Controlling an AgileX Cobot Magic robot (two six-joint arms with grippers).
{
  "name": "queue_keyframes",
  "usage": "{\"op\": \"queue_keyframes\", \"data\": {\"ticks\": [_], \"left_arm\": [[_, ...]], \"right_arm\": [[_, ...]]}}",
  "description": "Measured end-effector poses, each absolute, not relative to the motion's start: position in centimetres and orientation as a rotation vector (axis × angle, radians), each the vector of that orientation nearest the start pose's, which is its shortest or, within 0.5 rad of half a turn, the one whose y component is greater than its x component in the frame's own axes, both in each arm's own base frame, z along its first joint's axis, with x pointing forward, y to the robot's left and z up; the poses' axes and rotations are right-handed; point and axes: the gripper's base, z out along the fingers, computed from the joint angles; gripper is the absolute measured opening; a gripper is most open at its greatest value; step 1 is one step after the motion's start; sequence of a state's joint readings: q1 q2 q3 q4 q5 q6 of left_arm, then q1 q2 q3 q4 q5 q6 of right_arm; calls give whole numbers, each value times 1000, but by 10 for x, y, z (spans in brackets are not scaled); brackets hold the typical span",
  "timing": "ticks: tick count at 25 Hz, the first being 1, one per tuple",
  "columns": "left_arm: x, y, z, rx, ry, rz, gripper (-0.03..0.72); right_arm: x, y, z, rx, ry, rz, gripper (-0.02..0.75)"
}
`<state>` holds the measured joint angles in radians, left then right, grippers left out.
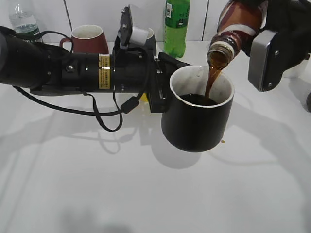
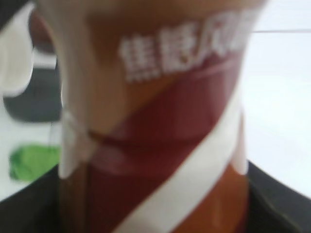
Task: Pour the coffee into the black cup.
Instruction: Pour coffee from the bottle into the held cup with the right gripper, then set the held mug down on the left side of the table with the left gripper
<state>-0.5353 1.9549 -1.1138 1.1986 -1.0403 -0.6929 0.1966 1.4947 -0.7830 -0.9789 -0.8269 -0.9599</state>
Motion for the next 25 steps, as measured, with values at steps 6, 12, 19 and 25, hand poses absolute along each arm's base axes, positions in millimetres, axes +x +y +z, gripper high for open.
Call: {"op": "queue_keyframes", "data": {"ticks": [6,12,19,25], "left_arm": [[302,-263,205,1231,1307,-1041,54],[305,-263,207,1168,1319,-1046,54],[306,-263,208,1156,1321,-1046,54],[317,-247,208,1146,1321,-1024,54]], "right_arm": [[286,116,276,-1523,561,-513,528],[285,117,279,-1432,673,-345,528],[285,118,279,-1334,834,-157,528],[285,117,278,-1060,1173,273,528]]}}
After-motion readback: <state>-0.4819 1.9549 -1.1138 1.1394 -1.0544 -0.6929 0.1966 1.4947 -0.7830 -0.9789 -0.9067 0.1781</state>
